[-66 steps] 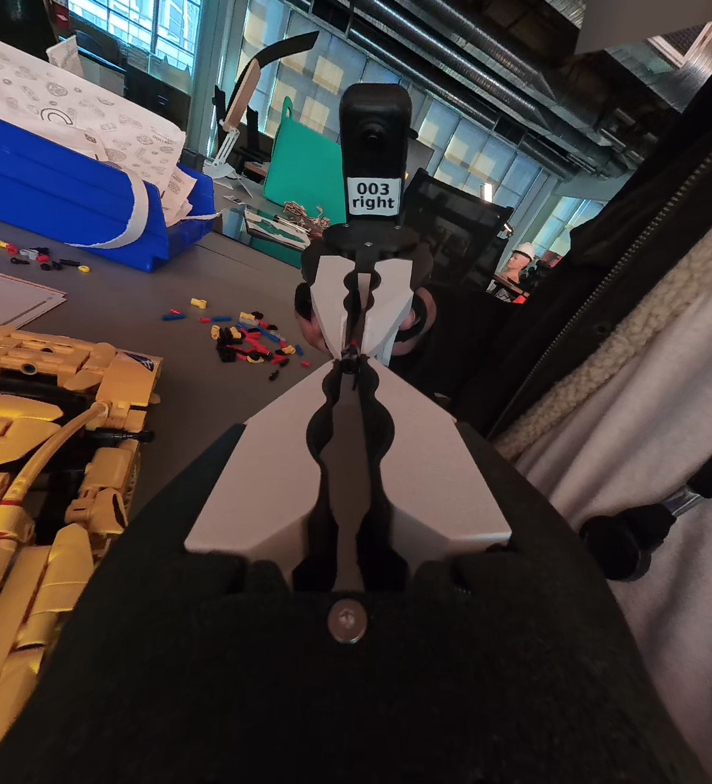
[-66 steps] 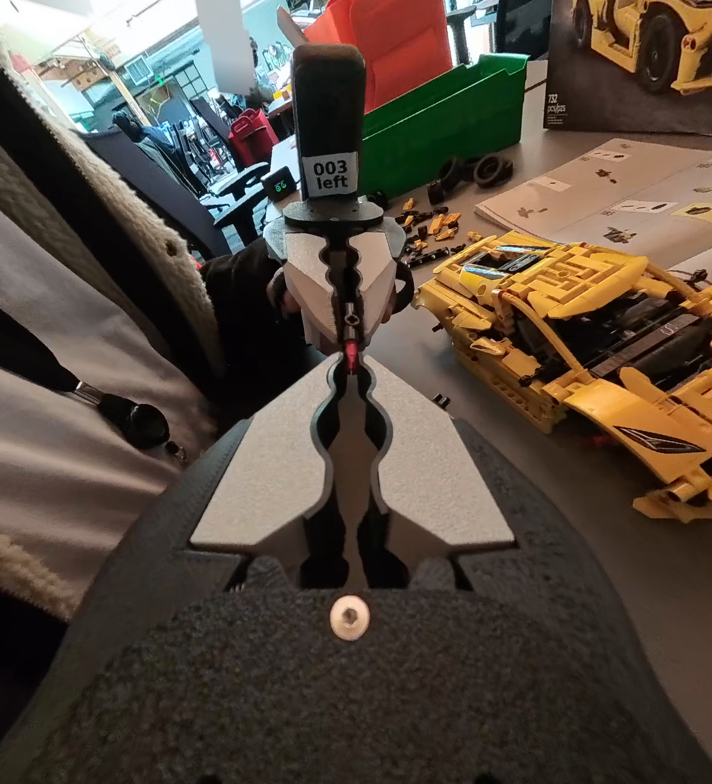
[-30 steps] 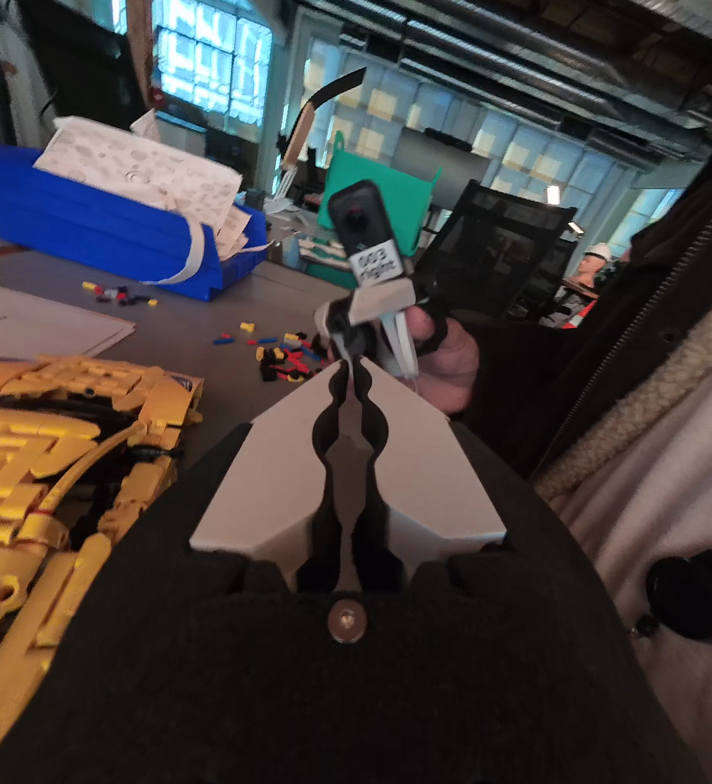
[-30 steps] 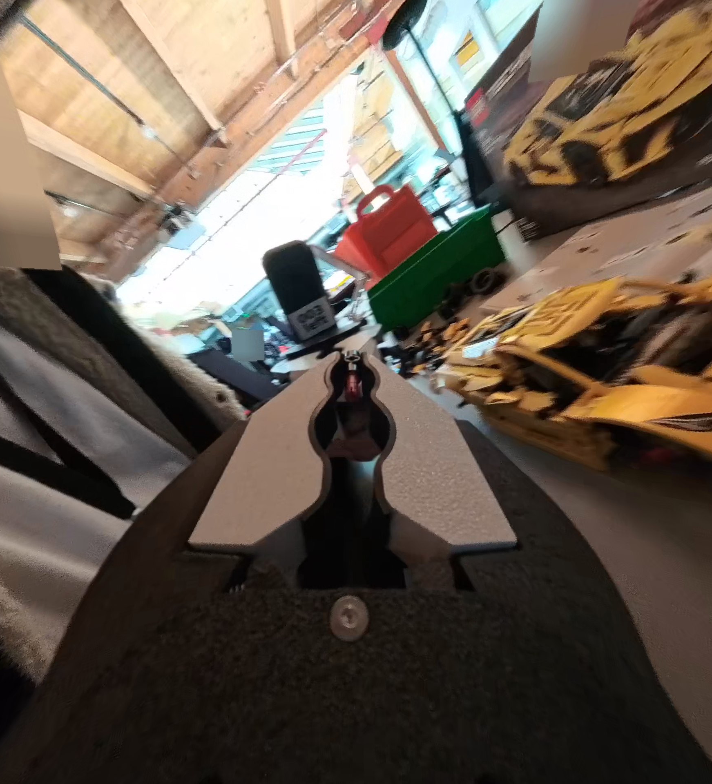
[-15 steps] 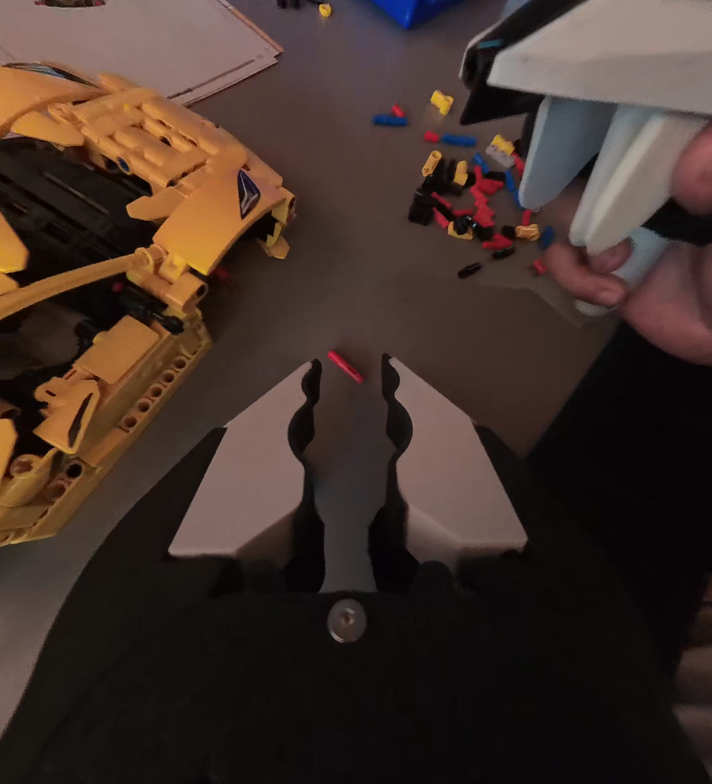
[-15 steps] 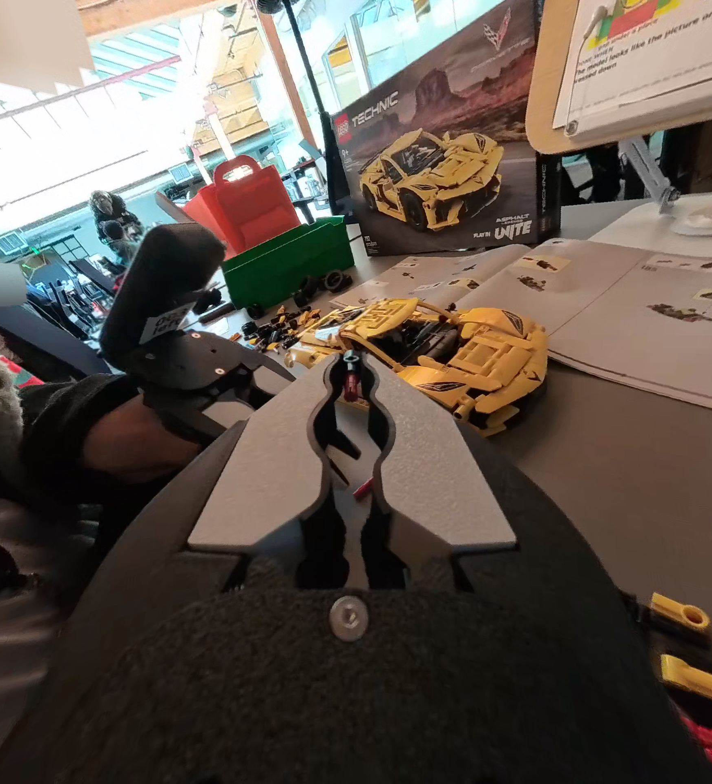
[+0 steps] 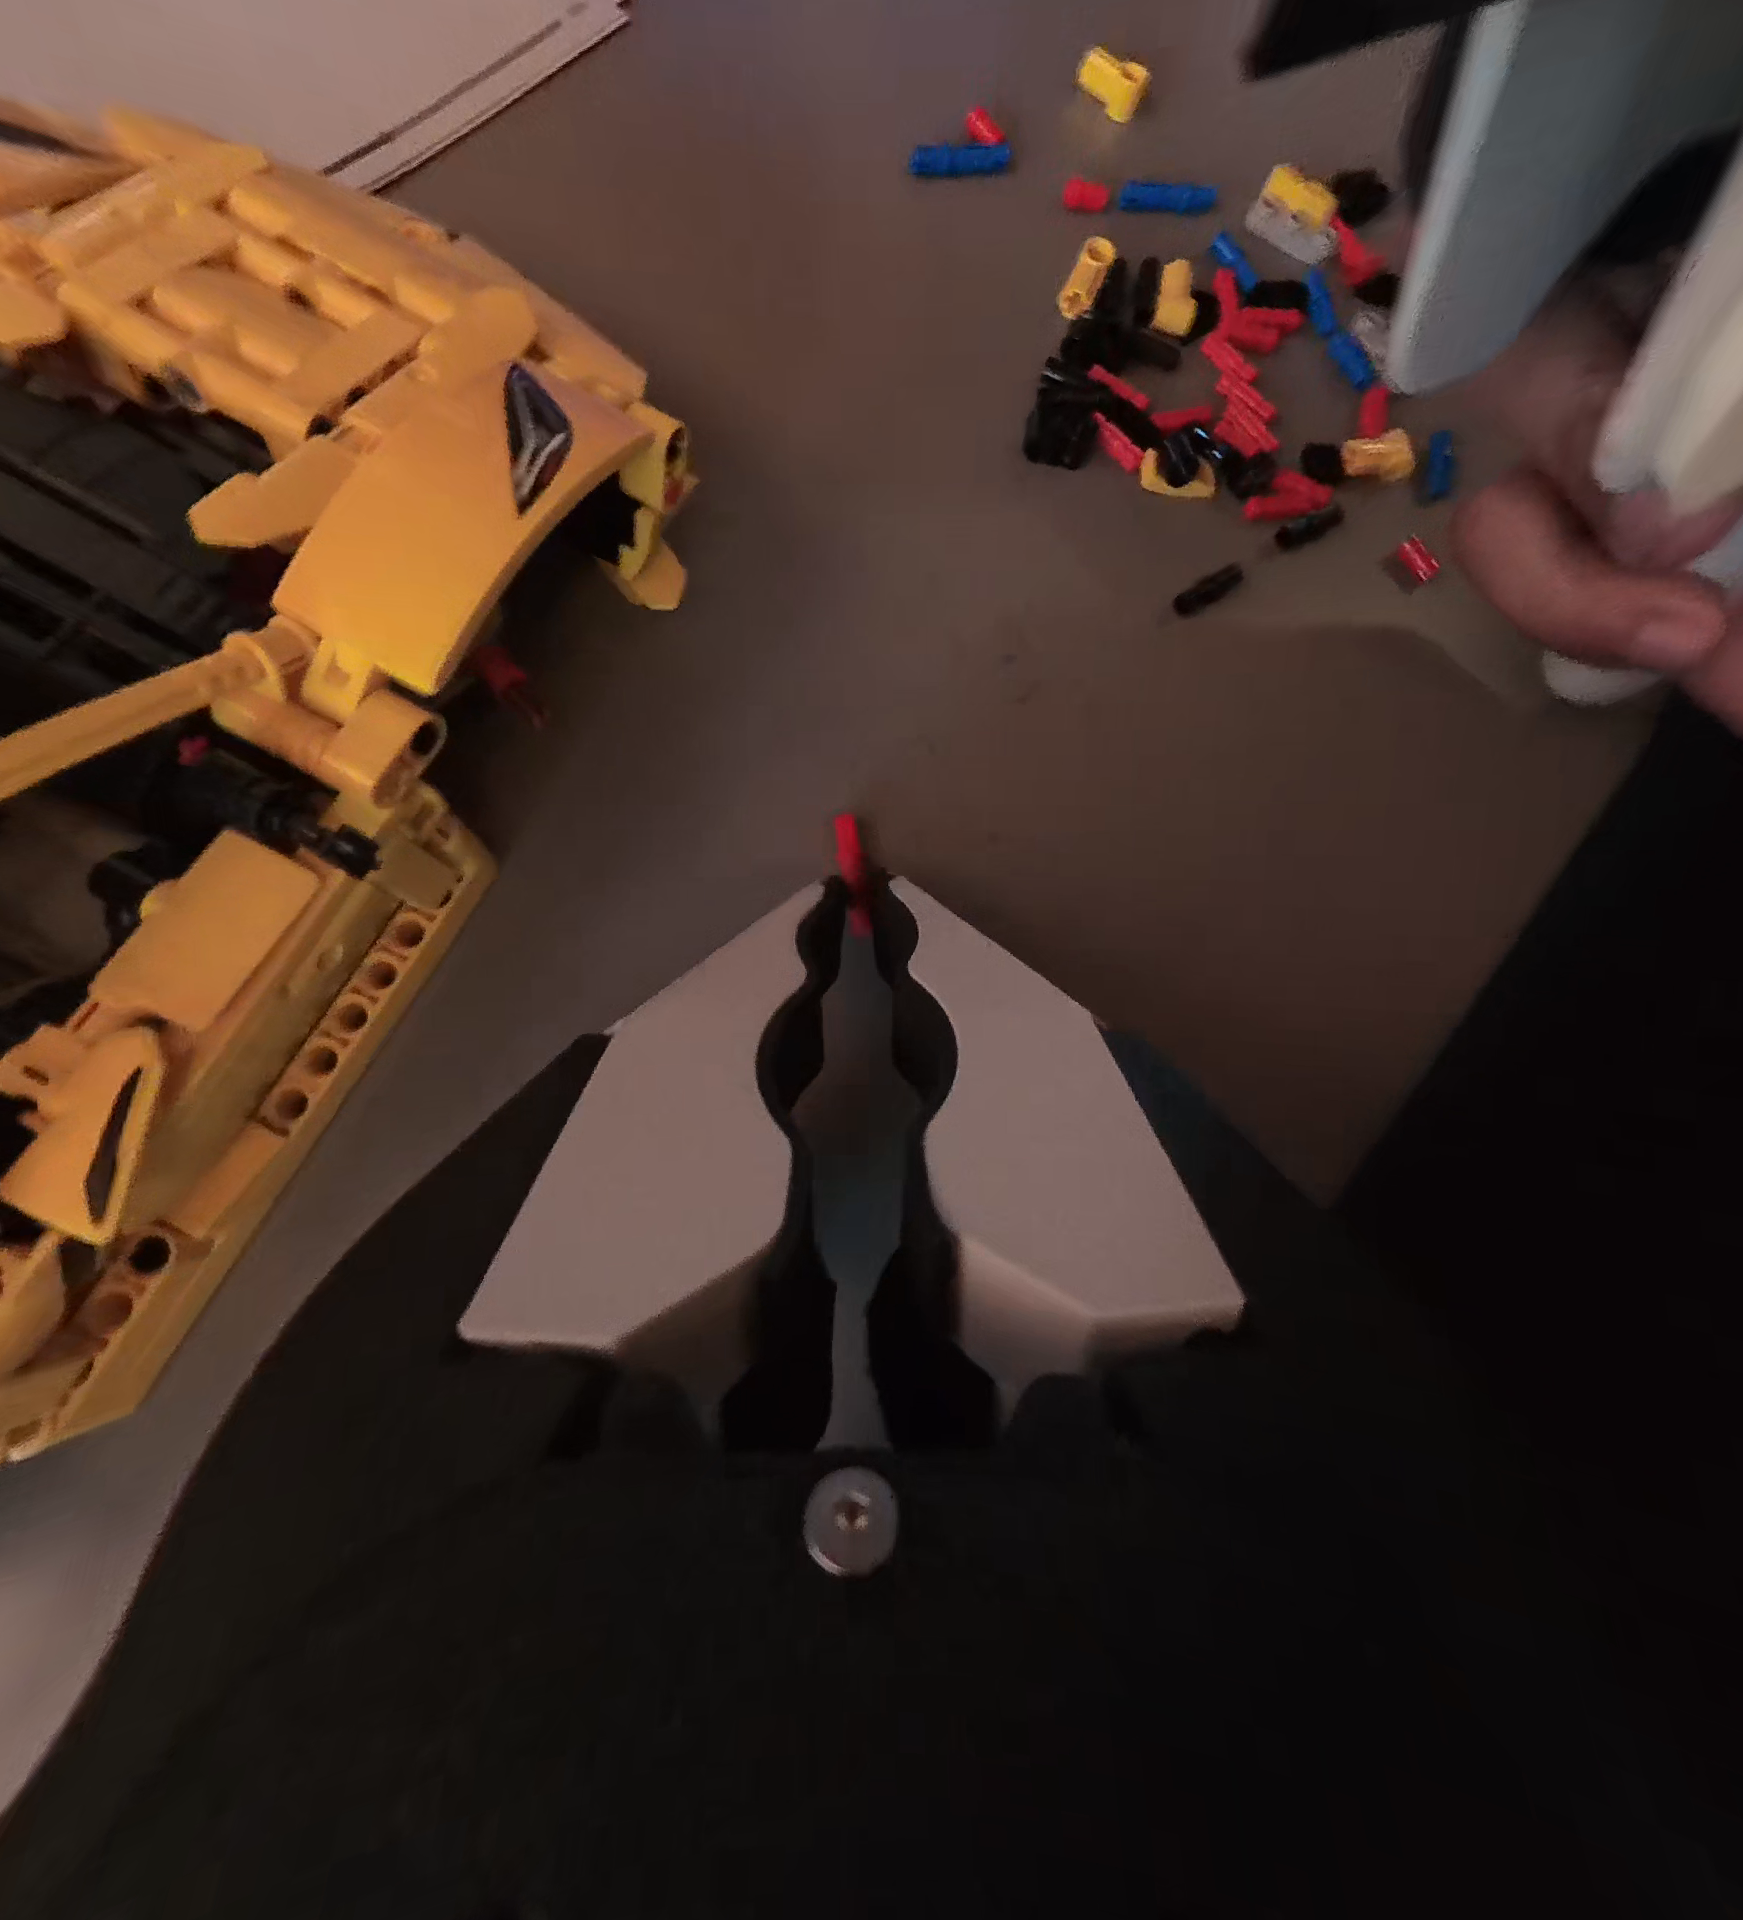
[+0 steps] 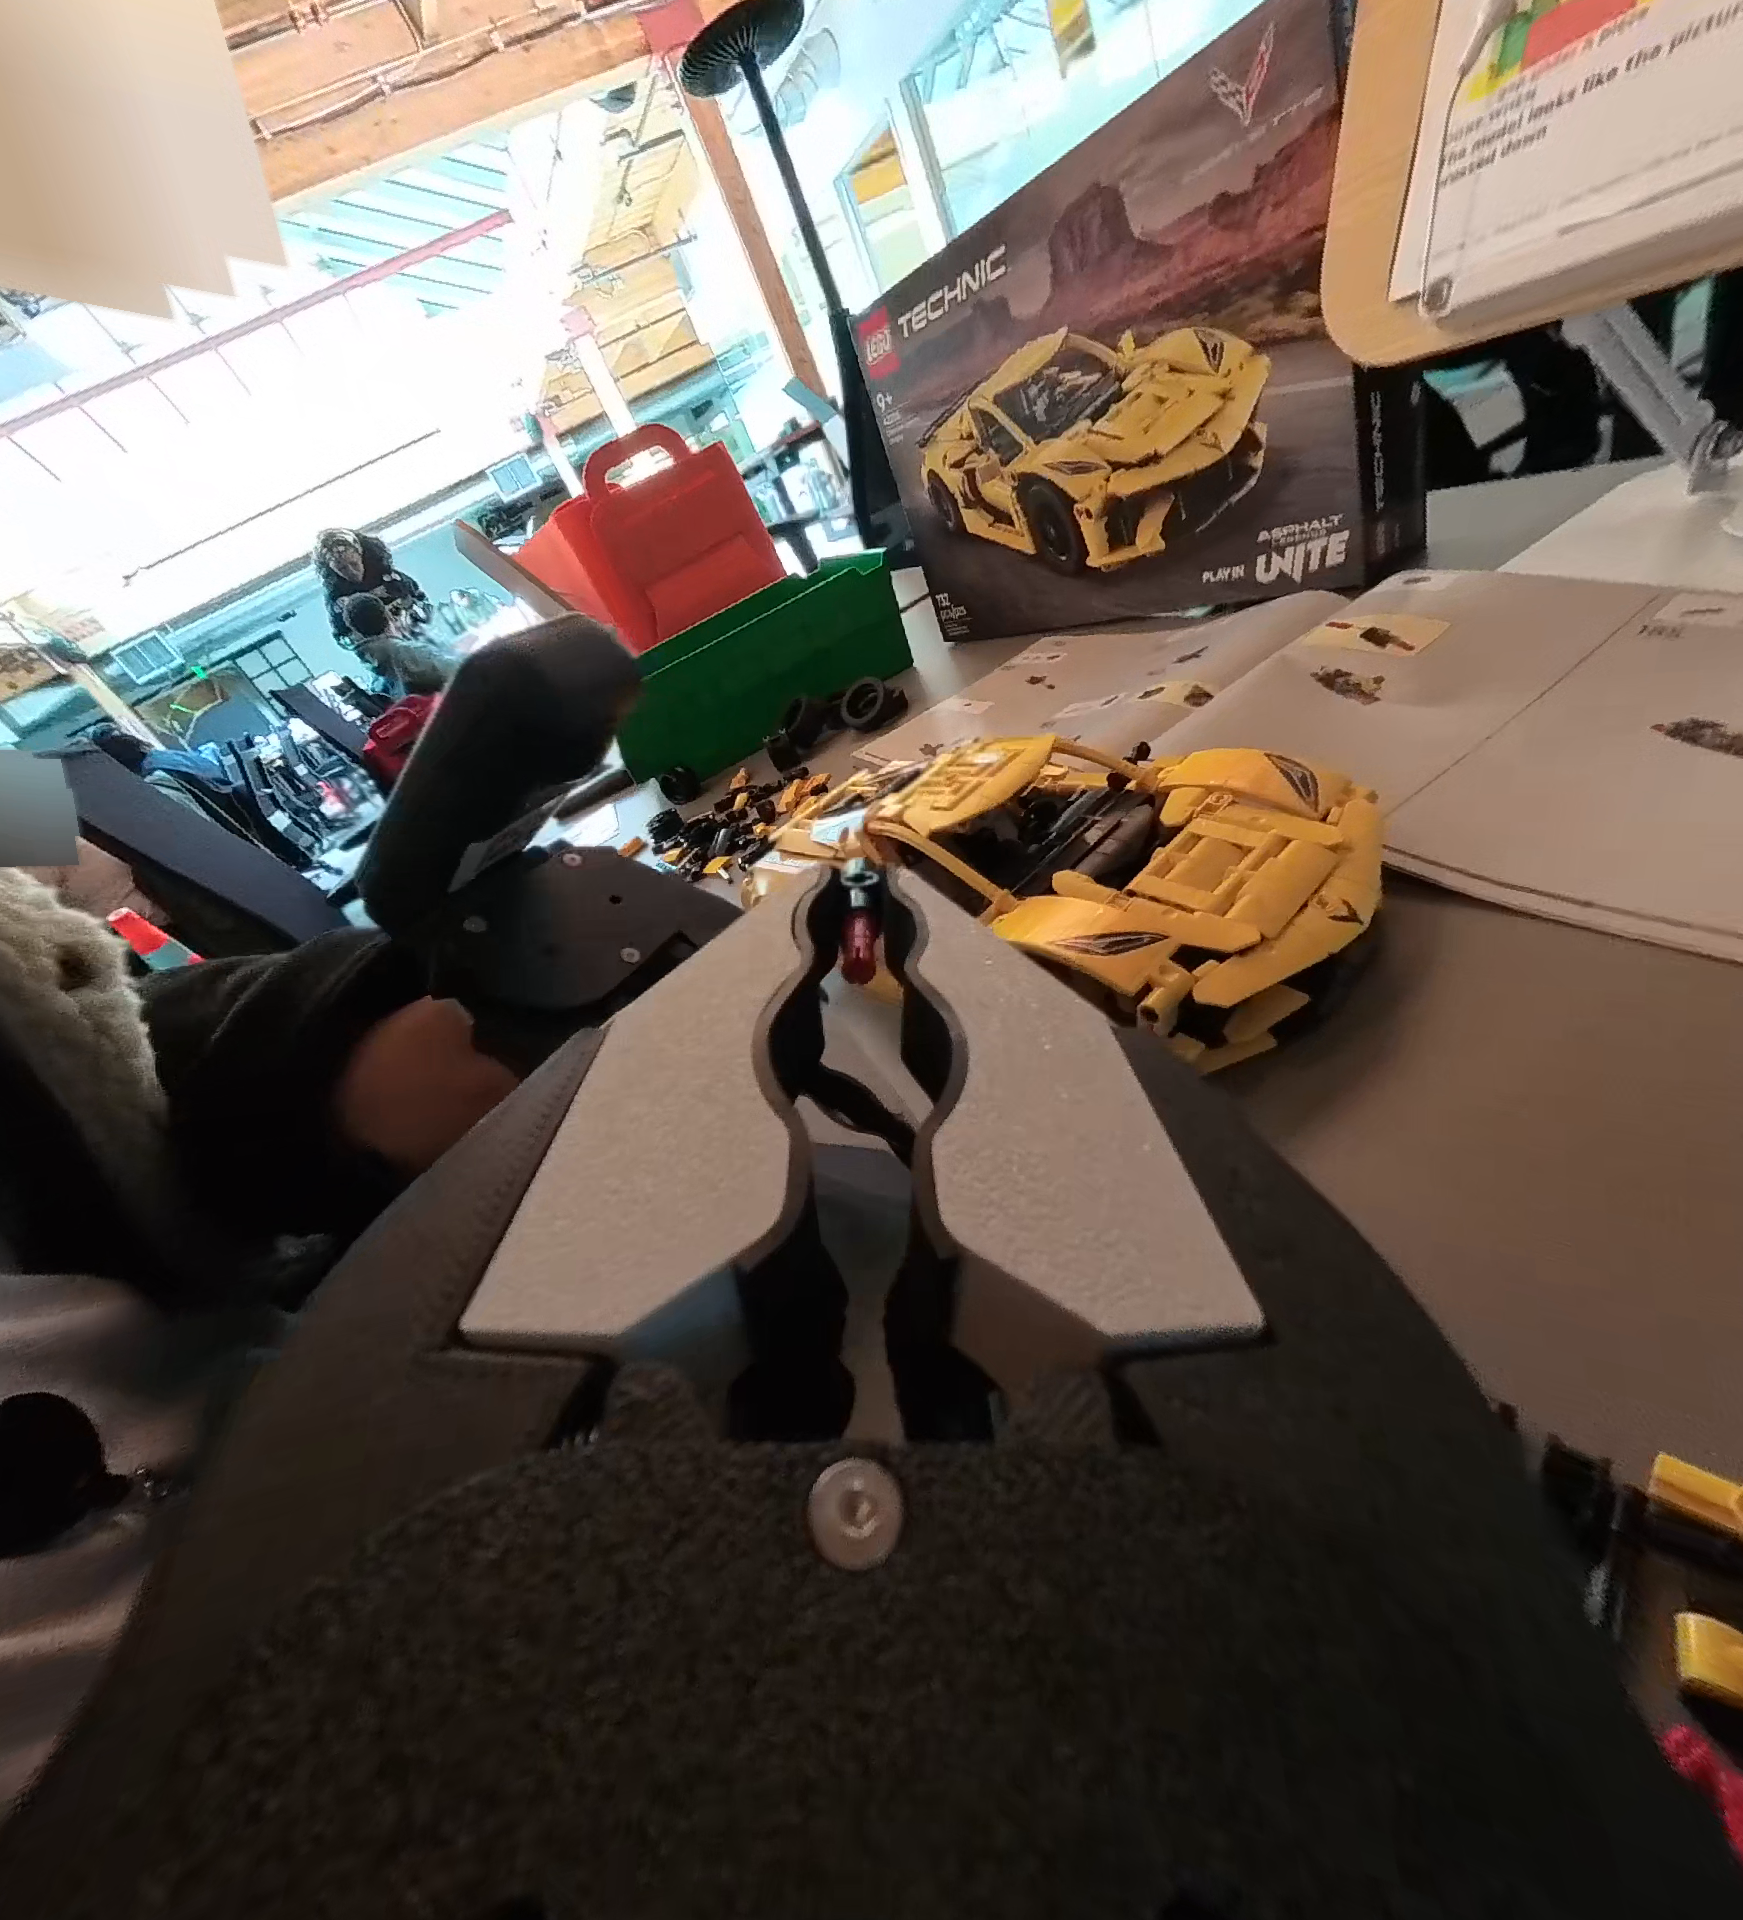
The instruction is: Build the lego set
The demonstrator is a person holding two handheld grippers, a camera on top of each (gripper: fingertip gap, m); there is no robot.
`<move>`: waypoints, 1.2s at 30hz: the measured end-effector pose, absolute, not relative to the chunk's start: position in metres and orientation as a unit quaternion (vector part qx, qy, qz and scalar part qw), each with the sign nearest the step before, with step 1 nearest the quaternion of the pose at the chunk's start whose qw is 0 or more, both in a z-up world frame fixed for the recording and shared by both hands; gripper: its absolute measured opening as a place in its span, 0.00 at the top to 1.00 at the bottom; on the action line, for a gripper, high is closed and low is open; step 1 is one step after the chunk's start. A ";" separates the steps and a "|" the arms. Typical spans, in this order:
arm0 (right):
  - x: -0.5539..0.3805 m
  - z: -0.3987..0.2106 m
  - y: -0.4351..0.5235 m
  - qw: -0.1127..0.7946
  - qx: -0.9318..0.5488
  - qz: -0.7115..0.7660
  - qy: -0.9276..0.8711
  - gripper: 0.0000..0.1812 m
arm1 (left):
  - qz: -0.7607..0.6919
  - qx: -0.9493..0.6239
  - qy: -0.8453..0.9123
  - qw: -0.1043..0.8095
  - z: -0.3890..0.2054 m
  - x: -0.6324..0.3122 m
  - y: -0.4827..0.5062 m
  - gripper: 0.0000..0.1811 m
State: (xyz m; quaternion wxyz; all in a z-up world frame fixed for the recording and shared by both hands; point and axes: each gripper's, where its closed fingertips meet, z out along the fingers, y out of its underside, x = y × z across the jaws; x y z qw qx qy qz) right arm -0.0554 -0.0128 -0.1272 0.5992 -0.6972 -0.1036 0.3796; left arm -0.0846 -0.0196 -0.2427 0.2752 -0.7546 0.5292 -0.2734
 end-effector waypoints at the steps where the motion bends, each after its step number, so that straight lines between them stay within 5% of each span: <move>1: -0.056 -0.129 -0.013 0.590 -0.700 0.388 -0.100 0.97 | -0.277 -0.741 0.552 0.264 -0.242 -0.084 -0.024 0.97; 15: -0.109 -0.138 -0.022 0.428 -0.713 0.532 -0.158 0.97 | -0.317 -0.522 0.706 0.359 -0.146 -0.130 -0.029 0.98; 36: -0.147 -0.146 -0.026 0.364 -0.732 0.535 -0.214 0.97 | -0.284 -0.459 0.759 0.364 -0.150 -0.152 -0.029 0.98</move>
